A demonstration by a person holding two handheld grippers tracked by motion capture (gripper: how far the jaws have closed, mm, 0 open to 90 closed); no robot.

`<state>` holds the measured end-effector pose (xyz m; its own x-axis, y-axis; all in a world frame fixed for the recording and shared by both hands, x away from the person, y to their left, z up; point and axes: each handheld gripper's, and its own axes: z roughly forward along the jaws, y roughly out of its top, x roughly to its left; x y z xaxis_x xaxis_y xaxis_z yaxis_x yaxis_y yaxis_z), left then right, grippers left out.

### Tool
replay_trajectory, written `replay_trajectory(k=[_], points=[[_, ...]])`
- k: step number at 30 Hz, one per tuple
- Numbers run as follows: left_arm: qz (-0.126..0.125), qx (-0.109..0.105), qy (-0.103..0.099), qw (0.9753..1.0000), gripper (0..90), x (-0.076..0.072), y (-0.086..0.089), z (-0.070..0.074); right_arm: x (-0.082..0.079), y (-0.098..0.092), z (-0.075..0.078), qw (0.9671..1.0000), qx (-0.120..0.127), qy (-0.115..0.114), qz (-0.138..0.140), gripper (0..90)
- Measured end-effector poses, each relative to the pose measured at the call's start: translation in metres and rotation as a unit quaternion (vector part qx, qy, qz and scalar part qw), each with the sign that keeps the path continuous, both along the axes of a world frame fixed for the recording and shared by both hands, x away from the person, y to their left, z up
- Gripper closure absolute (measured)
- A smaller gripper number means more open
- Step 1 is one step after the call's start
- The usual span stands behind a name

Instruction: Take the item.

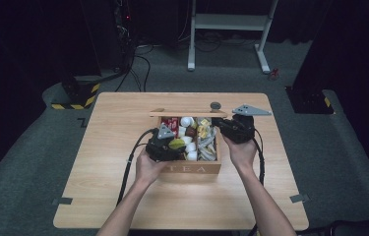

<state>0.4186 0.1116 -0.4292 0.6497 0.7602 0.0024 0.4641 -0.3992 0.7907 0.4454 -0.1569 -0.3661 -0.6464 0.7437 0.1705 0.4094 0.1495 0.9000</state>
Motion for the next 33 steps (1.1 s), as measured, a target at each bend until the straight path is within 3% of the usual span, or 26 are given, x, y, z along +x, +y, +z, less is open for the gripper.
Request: replay_trajectory(k=[2,8,11,14,18,33], points=[[0.006,0.009,-0.008,0.9999,40.8,-0.002,0.002,0.000,0.000,0.001,0.000,1.0000,-0.002,0.002,0.000,87.3],[0.010,0.004,-0.006,0.9999,40.8,-0.005,0.011,0.000,0.001,0.001,0.000,1.0000,-0.002,0.002,-0.001,87.6],[0.011,-0.005,-0.007,0.9999,40.8,-0.007,0.015,0.002,0.001,0.001,0.000,1.0000,-0.001,0.003,-0.001,87.6],[0.008,-0.033,0.005,0.9994,40.8,-0.007,0.022,0.003,0.001,0.001,-0.001,1.0000,0.001,0.002,-0.001,87.6],[0.011,-0.030,0.005,0.9995,40.8,-0.008,0.027,0.003,0.001,0.001,-0.001,1.0000,0.001,0.002,-0.001,87.6],[0.036,-0.062,0.005,0.9974,40.8,-0.016,0.049,0.005,0.001,0.000,-0.002,0.9999,0.007,0.008,0.001,87.5]])
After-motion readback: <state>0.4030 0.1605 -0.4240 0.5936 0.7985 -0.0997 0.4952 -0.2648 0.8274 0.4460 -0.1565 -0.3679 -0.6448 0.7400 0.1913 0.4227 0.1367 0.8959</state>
